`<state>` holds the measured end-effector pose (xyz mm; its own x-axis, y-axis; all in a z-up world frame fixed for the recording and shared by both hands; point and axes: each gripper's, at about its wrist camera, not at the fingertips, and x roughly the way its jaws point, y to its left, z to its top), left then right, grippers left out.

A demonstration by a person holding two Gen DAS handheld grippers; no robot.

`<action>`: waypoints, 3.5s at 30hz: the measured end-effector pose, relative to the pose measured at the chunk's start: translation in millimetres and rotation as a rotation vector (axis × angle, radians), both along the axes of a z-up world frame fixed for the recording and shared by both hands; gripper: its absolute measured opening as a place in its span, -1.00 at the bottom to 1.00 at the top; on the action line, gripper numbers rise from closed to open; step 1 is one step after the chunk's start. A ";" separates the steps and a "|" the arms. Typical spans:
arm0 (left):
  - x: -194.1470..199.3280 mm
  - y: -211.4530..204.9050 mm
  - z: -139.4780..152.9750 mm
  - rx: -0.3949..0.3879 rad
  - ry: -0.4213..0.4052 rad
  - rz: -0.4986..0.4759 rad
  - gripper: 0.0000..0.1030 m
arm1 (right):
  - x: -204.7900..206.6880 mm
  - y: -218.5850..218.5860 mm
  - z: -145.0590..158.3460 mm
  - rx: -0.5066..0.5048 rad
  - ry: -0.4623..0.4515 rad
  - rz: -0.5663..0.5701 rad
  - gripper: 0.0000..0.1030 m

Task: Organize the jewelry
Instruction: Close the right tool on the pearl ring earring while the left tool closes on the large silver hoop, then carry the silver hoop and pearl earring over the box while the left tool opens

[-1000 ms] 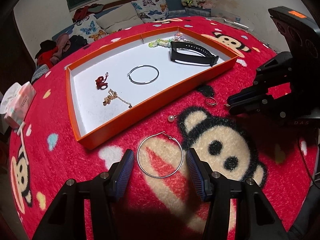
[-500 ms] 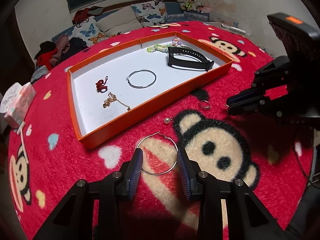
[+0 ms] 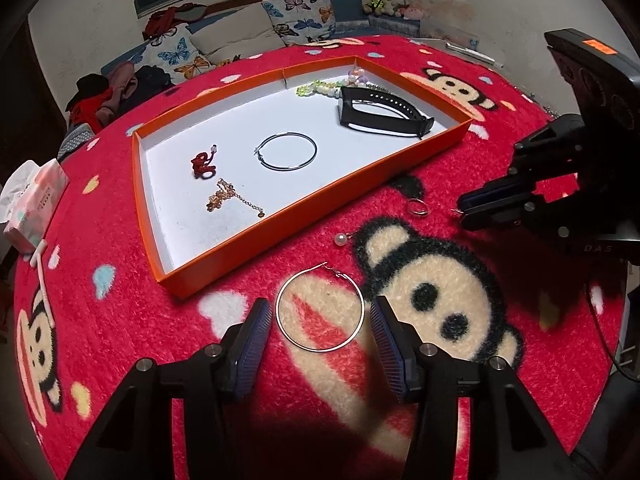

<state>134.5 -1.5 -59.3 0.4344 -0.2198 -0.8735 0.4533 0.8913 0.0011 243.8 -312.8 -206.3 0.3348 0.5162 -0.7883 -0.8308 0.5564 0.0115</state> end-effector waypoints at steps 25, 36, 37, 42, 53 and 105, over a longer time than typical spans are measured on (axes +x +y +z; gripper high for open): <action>2.7 0.0 0.4 -0.009 -0.012 0.002 0.01 | -0.6 1.2 3.2 0.008 -0.008 -0.002 -0.81; 13.8 22.2 54.7 -0.083 -0.119 0.072 -0.03 | 19.2 3.3 30.0 0.059 -0.043 -0.046 -0.81; 17.3 24.2 58.4 -0.089 -0.125 0.083 -0.03 | 23.1 3.7 33.8 0.070 -0.048 -0.054 -0.81; 21.3 29.1 62.7 -0.096 -0.126 0.092 -0.05 | 33.5 3.7 44.0 0.104 -0.056 -0.075 -0.81; 1.0 8.8 18.6 -0.073 0.030 -0.008 -0.01 | 30.4 2.6 33.6 0.097 -0.033 -0.071 -0.81; 79.4 17.8 39.9 -0.061 -0.060 0.105 0.01 | 75.1 24.9 25.2 0.088 -0.008 -0.127 -0.81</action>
